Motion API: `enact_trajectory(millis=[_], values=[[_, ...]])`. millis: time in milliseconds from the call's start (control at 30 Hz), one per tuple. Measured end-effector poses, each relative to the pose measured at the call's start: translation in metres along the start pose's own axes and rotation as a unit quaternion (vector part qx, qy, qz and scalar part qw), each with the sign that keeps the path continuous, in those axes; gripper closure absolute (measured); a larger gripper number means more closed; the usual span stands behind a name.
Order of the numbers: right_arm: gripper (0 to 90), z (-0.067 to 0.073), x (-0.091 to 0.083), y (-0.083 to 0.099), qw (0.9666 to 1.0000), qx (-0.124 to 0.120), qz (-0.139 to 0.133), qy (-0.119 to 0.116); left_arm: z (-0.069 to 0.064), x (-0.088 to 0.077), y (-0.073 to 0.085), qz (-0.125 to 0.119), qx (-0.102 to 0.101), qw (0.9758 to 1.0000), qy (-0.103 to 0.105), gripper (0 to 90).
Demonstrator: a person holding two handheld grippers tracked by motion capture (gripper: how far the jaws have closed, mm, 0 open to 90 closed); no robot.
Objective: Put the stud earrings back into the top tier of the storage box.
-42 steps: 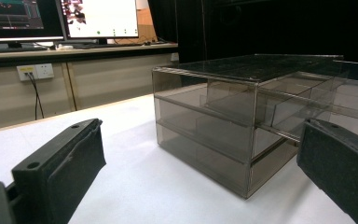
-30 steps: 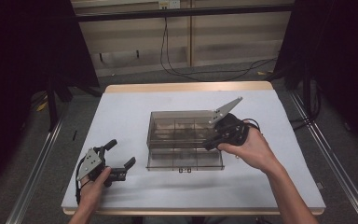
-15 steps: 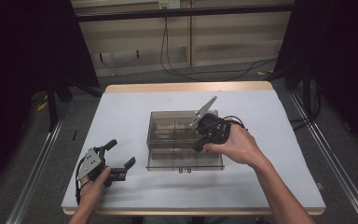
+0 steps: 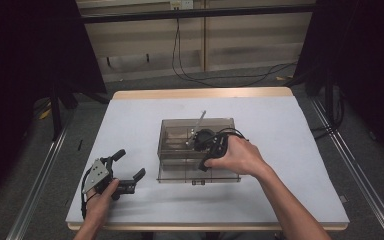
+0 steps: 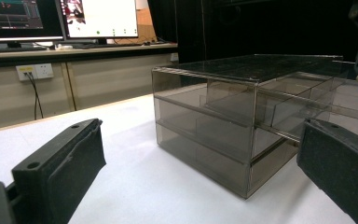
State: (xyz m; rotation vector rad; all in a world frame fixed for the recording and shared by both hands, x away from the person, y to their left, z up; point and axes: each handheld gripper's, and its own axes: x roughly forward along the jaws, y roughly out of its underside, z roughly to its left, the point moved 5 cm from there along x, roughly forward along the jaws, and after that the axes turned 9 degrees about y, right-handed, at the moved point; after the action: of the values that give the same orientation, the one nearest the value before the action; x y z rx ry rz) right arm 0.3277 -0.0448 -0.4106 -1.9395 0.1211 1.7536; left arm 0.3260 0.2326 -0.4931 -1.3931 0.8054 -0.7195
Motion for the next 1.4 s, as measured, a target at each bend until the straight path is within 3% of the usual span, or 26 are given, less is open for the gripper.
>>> enact_trajectory(millis=[167,367,500,700,800,1000,1200,1267,1400], values=[[85.0,-0.003,0.014,-0.005,0.9998,0.006,0.019,0.005,0.0,0.0,0.0,-0.001,0.0,1.0,0.001,0.7],[82.8,-0.001,0.017,-0.008,0.9995,0.012,0.03,0.004,0.0,0.0,0.0,-0.001,-0.001,1.0,0.001,0.7],[80.1,-0.002,0.012,-0.007,1.0,0.007,0.007,0.0,0.0,0.0,0.0,-0.001,0.0,1.0,0.001,0.7],[74.9,0.0,-0.001,-0.002,0.9995,0.015,-0.024,0.013,0.0,0.0,0.0,-0.001,0.001,1.0,0.0,0.7],[74.0,-0.003,-0.005,0.006,0.9983,0.03,-0.048,0.012,0.0,0.0,0.0,0.0,0.001,1.0,0.0,0.7],[69.4,-0.009,-0.019,0.024,0.9915,0.046,-0.122,0.006,0.001,-0.001,0.0,0.002,0.003,1.0,-0.001,0.7],[66.6,-0.012,-0.042,0.042,0.976,0.064,-0.207,0.024,0.0,0.0,0.0,0.0,0.001,1.0,-0.001,0.7],[64.8,-0.013,-0.047,0.049,0.9716,0.074,-0.223,0.024,0.0,0.0,0.0,0.0,0.001,1.0,-0.001,0.7],[59.6,-0.016,-0.051,0.066,0.9694,0.084,-0.228,0.033,0.0,0.0,0.0,0.0,0.002,1.0,-0.001,0.7]])
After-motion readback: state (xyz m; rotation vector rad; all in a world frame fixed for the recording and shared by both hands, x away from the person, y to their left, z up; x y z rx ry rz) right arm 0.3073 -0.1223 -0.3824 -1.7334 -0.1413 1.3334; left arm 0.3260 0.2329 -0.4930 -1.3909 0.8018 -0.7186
